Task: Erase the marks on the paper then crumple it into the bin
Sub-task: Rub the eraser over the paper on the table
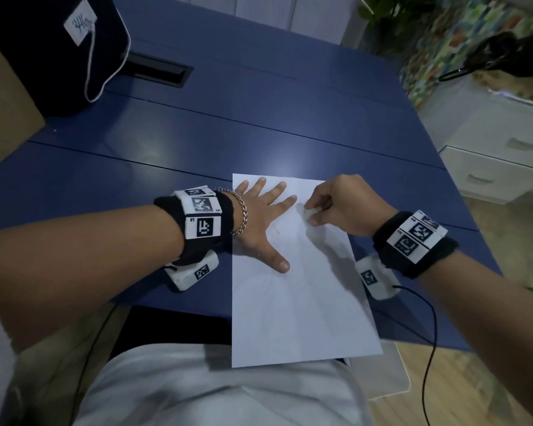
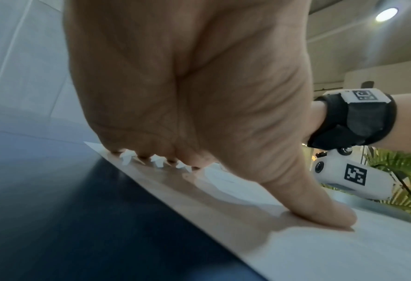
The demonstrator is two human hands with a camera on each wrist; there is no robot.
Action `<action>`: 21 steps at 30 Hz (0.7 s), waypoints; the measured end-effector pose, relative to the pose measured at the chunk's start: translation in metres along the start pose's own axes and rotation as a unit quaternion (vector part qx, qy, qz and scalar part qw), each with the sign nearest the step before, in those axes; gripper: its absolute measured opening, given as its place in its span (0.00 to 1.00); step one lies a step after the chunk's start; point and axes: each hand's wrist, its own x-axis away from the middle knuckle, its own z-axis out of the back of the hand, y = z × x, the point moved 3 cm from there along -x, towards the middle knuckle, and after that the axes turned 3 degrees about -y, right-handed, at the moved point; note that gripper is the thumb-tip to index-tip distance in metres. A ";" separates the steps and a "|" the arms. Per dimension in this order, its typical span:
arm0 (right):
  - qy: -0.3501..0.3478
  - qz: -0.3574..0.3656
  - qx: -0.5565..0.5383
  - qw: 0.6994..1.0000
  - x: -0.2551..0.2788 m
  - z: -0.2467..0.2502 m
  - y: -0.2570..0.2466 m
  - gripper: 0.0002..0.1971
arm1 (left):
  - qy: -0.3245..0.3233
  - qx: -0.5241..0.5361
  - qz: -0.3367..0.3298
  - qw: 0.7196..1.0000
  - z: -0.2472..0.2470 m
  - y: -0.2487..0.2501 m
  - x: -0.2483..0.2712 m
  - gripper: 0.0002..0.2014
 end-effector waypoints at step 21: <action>-0.021 0.017 0.022 0.999 0.014 -0.010 -0.009 0.08 | -0.030 -0.016 0.012 0.999 0.002 0.003 0.000 0.78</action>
